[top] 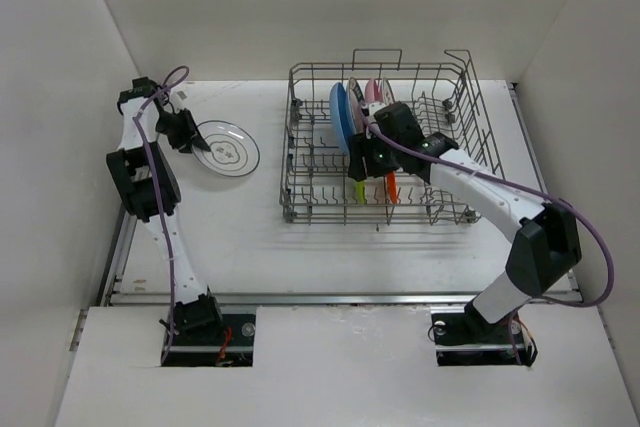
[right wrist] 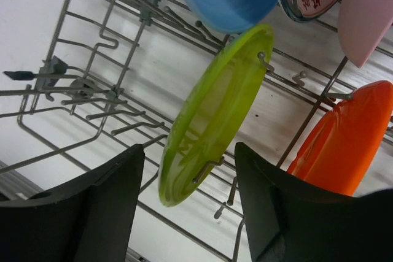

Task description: Unload the plates from the dish rack

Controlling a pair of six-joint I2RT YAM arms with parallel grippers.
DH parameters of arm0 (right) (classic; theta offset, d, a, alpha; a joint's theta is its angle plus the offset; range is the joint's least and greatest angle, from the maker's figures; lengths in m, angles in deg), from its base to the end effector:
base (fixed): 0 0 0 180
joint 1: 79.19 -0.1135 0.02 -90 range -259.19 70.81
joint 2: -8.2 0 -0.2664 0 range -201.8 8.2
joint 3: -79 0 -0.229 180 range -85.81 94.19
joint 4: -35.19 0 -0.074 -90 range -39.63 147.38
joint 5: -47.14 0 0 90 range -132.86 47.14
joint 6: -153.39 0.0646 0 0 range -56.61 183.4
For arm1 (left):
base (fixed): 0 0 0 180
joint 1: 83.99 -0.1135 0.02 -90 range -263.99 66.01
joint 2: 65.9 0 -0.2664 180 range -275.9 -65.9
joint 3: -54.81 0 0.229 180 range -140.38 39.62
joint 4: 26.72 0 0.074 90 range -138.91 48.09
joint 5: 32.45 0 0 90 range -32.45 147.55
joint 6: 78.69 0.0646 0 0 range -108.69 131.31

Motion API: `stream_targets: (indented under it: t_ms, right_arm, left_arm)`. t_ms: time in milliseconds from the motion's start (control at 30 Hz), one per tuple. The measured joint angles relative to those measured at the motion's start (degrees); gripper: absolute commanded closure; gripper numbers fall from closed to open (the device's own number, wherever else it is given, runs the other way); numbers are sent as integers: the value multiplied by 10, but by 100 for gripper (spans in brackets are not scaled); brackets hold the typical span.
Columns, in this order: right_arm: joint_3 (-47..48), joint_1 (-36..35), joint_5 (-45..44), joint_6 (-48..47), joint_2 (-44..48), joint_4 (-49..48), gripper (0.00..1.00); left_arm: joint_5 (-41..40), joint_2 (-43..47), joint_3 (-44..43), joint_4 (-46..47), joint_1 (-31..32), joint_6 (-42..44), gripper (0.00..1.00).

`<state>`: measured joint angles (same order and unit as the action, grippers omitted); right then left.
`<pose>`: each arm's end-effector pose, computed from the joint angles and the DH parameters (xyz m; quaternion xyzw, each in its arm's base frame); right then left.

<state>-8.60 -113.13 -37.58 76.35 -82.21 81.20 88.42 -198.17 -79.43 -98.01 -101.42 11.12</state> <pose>0.2872 0.2005 0.2917 -0.1851 0.9010 0.1942 0.3411 0.4619 0.1103 0.1974 -0.0980 0.9444 -0.2329 0.2103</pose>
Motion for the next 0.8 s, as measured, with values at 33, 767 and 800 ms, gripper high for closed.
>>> stream_targets:
  t_ms: [33, 767, 800]
  right_arm:
    - [0, 0, -2, 1, -5, 1, 39]
    - [61, -5, 6, 63, -14, 68, 100]
    - [63, -8, 5, 61, -8, 75, 100]
  left_arm:
    - [6, -6, 0, -1, -2, 0, 82]
    - [-45, -45, 4, -34, -7, 36, 26]
    - [-49, -44, 4, -36, -6, 38, 24]
